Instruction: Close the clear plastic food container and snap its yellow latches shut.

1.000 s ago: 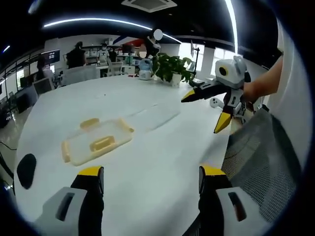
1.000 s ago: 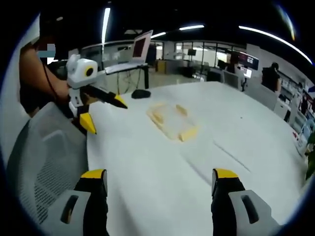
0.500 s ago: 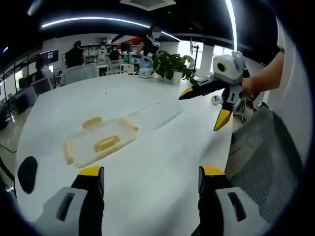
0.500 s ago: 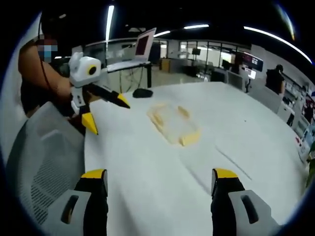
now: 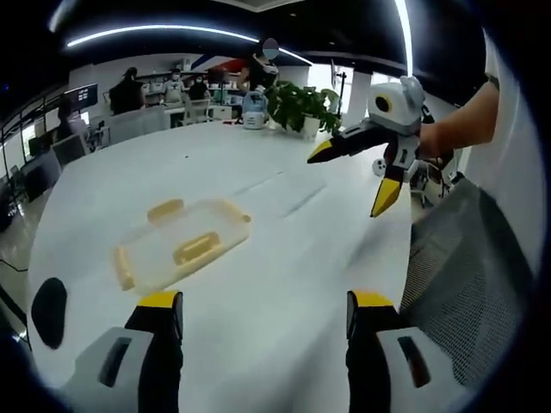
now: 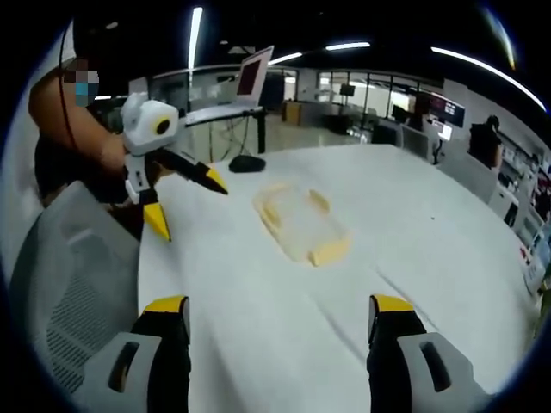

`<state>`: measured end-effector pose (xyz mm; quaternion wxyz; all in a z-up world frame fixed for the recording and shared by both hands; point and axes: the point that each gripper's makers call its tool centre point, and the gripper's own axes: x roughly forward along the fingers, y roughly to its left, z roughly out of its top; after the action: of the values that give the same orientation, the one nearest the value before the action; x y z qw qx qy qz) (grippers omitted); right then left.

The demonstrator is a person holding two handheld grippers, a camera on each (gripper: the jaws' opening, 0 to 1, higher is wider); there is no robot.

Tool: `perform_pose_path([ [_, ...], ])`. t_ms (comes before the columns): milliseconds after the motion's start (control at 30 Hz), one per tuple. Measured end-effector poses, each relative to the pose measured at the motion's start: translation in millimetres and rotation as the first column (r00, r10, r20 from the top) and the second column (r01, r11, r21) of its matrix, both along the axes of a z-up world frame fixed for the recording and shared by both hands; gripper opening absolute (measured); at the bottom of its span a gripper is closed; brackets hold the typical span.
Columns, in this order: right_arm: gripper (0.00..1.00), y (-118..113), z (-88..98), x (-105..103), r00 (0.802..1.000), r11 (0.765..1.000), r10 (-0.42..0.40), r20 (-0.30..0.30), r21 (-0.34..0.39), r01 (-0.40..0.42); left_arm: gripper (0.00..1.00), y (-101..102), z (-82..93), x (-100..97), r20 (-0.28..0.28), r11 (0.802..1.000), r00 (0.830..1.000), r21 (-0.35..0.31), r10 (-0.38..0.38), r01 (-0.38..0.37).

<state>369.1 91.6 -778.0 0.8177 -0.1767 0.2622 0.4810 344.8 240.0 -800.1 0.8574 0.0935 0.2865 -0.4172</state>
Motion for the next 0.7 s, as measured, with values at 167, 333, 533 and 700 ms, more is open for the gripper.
perform_pose_path([
  [167, 0.85, 0.3, -4.1, 2.7, 1.0, 1.0, 0.012, 0.0, -0.018, -0.012, 0.79, 4.5, -2.2, 5.3, -0.002, 1.0, 1.0, 0.008, -0.004, 0.004],
  [333, 0.84, 3.2, -4.0, 8.2, 1.0, 1.0, 0.021, 0.0, -0.024, -0.021, 0.79, 10.0, -3.2, 12.1, 0.001, 1.0, 1.0, 0.017, -0.009, 0.009],
  [533, 0.84, 6.9, -5.8, 14.4, 0.999, 0.998, 0.042, 0.005, -0.039, -0.042, 0.78, 14.6, -4.2, 20.6, 0.004, 0.999, 1.0, 0.03, -0.015, 0.015],
  [700, 0.83, 11.7, -7.9, 20.8, 0.999, 0.998, 0.049, 0.0, -0.045, -0.049, 0.78, 20.5, -7.3, 28.0, 0.009, 0.999, 1.0, 0.048, -0.02, 0.019],
])
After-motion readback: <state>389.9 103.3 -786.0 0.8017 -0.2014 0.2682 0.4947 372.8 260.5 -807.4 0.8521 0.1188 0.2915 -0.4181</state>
